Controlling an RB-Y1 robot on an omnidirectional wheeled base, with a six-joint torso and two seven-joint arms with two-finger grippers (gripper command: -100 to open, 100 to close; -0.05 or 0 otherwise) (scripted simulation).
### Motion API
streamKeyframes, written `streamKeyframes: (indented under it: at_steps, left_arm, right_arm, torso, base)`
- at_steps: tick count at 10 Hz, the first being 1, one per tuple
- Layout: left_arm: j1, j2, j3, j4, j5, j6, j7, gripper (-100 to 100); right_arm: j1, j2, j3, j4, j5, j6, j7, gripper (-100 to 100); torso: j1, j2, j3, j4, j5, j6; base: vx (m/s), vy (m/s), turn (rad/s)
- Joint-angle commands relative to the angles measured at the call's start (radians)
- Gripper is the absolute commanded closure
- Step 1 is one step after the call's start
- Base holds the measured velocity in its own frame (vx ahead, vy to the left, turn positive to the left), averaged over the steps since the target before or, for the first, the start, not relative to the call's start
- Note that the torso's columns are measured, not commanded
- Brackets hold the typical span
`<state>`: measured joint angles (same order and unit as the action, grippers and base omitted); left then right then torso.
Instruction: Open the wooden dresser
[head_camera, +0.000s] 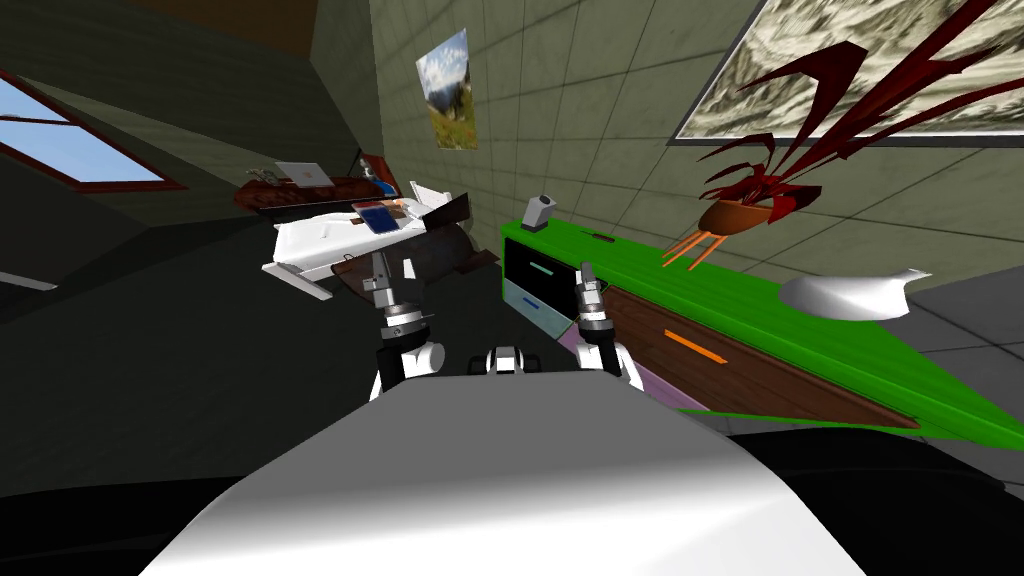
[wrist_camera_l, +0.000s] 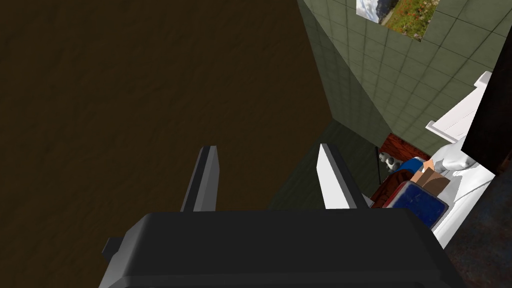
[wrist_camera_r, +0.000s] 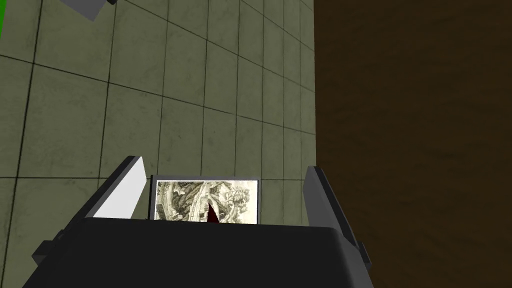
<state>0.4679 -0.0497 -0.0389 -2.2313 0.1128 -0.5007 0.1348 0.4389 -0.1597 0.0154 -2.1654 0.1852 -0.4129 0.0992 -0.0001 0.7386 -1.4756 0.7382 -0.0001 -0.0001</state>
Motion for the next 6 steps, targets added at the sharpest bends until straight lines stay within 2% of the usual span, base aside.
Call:
streamKeyframes:
  at_steps: [1,2,4,5,6]
  left_arm:
    - [0.000,0.000,0.000,0.000,0.000,0.000,0.000,0]
    - [0.000,0.000,0.000,0.000,0.000,0.000,0.000,0]
    - [0.000,0.000,0.000,0.000,0.000,0.000,0.000,0]
    - [0.000,0.000,0.000,0.000,0.000,0.000,0.000,0]
    - [0.000,0.000,0.000,0.000,0.000,0.000,0.000,0]
  right_arm:
    - [-0.027,-0.013,-0.004,0.059,0.085,0.080,0.073,-100]
    - [-0.027,-0.013,-0.004,0.059,0.100,0.089,0.073,-100]
    - [-0.056,-0.020,-0.008,0.112,0.170,0.159,0.135,-100]
    - [-0.056,-0.020,-0.008,0.112,0.186,0.167,0.135,-100]
    - [-0.070,-0.022,-0.010,0.140,0.224,0.203,0.166,-100]
  torso:
    - [0.001,-0.001,-0.001,0.000,0.000,0.000]
    - [0.002,-0.001,-0.001,0.000,0.001,0.000]
    - [-0.002,0.000,0.000,0.000,0.000,0.000]
    - [0.000,-0.001,-0.001,0.000,0.000,0.000]
    - [0.000,0.000,0.000,0.000,0.000,0.000]
  base:
    - [0.058,0.088,0.077]
    - [0.045,0.055,0.020]
    - [0.053,0.048,0.054]
    - [0.048,0.045,0.030]
    - [0.048,0.052,0.046]
